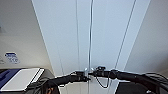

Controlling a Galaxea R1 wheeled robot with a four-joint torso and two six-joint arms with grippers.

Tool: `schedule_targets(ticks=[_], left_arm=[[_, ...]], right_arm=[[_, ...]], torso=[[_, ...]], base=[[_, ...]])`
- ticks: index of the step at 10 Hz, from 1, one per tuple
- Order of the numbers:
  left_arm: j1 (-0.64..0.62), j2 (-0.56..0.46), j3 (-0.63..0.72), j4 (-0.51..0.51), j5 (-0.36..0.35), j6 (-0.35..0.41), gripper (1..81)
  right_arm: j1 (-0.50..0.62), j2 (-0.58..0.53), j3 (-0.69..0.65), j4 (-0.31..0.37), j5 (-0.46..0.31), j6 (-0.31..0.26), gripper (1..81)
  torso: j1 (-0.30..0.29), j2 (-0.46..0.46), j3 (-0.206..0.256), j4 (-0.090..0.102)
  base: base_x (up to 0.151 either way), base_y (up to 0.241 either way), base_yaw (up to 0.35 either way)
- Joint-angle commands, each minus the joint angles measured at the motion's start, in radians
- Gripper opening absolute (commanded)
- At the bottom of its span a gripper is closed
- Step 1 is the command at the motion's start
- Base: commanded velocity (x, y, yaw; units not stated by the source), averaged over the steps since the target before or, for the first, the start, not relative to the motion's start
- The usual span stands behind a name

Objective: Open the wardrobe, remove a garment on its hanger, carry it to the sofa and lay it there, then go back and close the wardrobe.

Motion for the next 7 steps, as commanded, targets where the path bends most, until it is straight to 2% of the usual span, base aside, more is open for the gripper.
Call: schedule_targets(ticks=[1,4,7], left_arm=[[-0.168,0.091,-0.093,0.06,0.013,0.003,81.1],[-0.169,0.143,-0.11,0.063,0.003,0.003,81.1],[-0.172,0.114,0.112,0.063,0.0,0.002,81.1]], right_arm=[[0.155,0.01,0.036,-0.004,-0.003,0.001,81.1],[0.145,0.014,0.052,0.001,0.009,0.001,81.1],[0.105,0.005,0.108,-0.001,0.017,0.001,81.1]], torso=[[0.0,0.0,0.0,0.0],[0.0,0.0,0.0,0.0],[0.0,0.0,0.0,0.0]], base=[[0.0,0.0,0.0],[0.0,0.0,0.0],[0.0,0.0,0.0]])
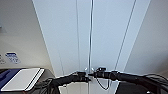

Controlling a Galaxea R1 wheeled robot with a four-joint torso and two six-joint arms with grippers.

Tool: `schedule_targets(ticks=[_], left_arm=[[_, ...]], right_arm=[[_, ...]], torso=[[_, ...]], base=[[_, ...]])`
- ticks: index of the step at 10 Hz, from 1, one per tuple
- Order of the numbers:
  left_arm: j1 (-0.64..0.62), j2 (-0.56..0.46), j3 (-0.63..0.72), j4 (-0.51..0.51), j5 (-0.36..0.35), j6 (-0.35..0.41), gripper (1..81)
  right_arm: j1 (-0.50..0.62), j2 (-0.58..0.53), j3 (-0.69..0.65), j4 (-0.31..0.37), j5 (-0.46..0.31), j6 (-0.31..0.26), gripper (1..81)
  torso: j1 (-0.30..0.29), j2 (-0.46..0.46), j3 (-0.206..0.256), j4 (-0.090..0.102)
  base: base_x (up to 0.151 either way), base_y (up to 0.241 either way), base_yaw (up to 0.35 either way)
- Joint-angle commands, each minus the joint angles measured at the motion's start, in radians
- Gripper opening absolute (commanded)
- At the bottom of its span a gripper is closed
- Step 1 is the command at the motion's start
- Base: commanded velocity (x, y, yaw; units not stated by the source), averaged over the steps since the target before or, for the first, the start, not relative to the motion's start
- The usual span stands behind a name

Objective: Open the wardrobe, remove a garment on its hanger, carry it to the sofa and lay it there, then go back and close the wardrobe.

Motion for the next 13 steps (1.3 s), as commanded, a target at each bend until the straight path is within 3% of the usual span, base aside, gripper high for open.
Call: schedule_targets(ticks=[1,4,7,10,13], left_arm=[[-0.169,0.012,0.293,0.007,-0.058,0.009,81.1],[-0.122,-0.09,0.554,0.008,-0.058,0.009,81.1],[0.004,-0.219,0.763,0.043,-0.079,0.016,81.1],[0.124,-0.378,0.92,0.106,-0.099,0.016,81.1],[0.191,-0.536,1.068,0.129,-0.136,0.02,81.1]], right_arm=[[0.113,0.013,0.11,0.005,0.007,0.004,81.1],[0.067,0.001,0.208,0.005,0.041,0.003,81.1],[-0.006,-0.069,0.332,-0.001,0.085,-0.008,81.1],[-0.075,-0.21,0.501,-0.01,0.082,-0.014,81.1],[-0.138,-0.386,0.66,-0.075,0.082,-0.016,81.1]], torso=[[0.0,0.0,0.0,0.0],[0.001,0.001,0.0,0.0],[0.003,0.002,0.0,0.0],[0.004,0.003,-0.001,0.0],[0.005,0.003,-0.001,0.0]], base=[[0.0,0.0,0.0],[0.0,0.0,0.0],[0.0,0.0,0.0],[0.0,0.0,0.0],[0.0,0.0,0.0]])
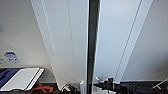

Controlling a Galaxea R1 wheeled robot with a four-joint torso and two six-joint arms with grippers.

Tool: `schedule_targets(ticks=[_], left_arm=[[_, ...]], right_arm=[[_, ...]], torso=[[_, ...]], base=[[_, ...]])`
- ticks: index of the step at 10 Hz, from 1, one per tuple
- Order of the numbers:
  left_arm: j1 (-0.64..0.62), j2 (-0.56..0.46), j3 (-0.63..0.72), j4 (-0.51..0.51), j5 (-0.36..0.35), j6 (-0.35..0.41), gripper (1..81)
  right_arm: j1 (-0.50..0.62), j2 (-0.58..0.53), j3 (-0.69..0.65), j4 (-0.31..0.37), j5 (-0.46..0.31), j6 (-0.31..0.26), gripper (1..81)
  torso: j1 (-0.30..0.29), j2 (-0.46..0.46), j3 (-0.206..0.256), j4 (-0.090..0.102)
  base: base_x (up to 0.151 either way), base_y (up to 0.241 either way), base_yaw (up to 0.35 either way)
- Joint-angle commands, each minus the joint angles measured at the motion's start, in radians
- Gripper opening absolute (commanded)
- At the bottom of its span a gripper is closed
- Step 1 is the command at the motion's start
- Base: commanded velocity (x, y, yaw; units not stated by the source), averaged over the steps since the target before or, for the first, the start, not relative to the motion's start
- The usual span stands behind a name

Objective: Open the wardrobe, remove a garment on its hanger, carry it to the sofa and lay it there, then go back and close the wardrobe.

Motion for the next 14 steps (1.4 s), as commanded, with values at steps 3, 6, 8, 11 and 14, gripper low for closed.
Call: schedule_targets(ticks=[3,6,8,11,14], left_arm=[[0.053,-0.221,0.413,0.005,-0.011,-0.001,81.1],[0.146,-0.367,0.485,0.046,-0.083,0.002,81.1],[0.191,-0.457,0.546,0.071,-0.142,0.002,81.1],[0.243,-0.556,0.603,0.094,-0.2,0.002,81.1],[0.344,-0.654,0.571,0.098,-0.349,0.001,81.1]], right_arm=[[-0.048,-0.276,0.375,-0.119,-0.069,0.017,81.1],[-0.1,-0.443,0.491,-0.153,-0.007,0.017,81.1],[-0.149,-0.537,0.529,-0.179,0.054,0.015,81.1],[-0.238,-0.657,0.555,-0.222,0.161,0.017,81.1],[-0.312,-0.801,0.511,-0.223,0.249,0.029,81.1]], torso=[[0.0,0.0,0.0,0.0],[0.0,0.0,0.0,0.0],[0.0,0.0,0.0,0.0],[0.0,0.0,0.001,0.0],[0.0,0.0,0.001,0.0]], base=[[0.0,0.0,0.0],[0.0,0.0,0.0],[0.0,0.0,0.0],[0.0,0.0,0.0],[0.0,0.0,0.0]])
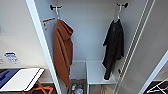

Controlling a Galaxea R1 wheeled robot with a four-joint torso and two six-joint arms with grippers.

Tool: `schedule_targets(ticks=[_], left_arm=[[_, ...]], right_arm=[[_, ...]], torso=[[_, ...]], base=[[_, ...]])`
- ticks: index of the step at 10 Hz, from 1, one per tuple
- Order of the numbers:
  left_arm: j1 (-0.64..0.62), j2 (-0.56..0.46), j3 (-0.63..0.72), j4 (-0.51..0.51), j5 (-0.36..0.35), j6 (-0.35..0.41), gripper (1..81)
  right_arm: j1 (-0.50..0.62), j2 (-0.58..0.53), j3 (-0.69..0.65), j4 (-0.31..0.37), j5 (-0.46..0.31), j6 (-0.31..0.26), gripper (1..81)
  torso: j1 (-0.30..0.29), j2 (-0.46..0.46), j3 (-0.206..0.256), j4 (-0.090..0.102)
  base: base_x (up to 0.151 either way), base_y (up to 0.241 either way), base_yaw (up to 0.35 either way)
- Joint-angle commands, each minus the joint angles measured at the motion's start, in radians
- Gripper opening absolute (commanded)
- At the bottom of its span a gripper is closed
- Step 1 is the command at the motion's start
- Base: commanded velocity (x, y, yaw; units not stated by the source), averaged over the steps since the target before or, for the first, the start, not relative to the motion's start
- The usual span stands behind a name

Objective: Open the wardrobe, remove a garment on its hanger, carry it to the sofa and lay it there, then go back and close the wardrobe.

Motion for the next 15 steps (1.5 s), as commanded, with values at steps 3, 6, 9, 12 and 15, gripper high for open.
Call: schedule_targets(ticks=[3,6,9,12,15], left_arm=[[0.195,-0.083,-0.098,0.04,-0.179,-0.008,81.1],[0.338,0.091,-0.376,0.023,-0.259,-0.042,81.1],[0.388,0.319,-0.674,0.023,-0.204,-0.15,81.1],[0.396,0.471,-0.86,0.022,-0.108,-0.194,81.1],[0.395,0.594,-1.009,0.022,-0.032,-0.194,81.1]], right_arm=[[-0.1,-0.188,-0.142,0.012,0.132,0.085,81.1],[-0.222,-0.082,-0.479,0.078,0.13,0.249,81.1],[-0.362,0.121,-0.722,0.077,0.123,0.282,81.1],[-0.46,0.318,-0.871,0.058,0.101,0.282,81.1],[-0.513,0.479,-0.981,0.034,0.037,0.28,81.1]], torso=[[-0.003,-0.001,0.001,0.0],[-0.005,-0.003,0.002,0.0],[-0.006,-0.005,0.003,0.0],[-0.007,-0.005,0.003,0.0],[-0.008,-0.005,0.003,0.0]], base=[[0.0,0.0,0.0],[0.0,0.0,0.0],[0.0,0.0,0.0],[0.0,0.0,0.0],[0.0,0.0,0.0]])
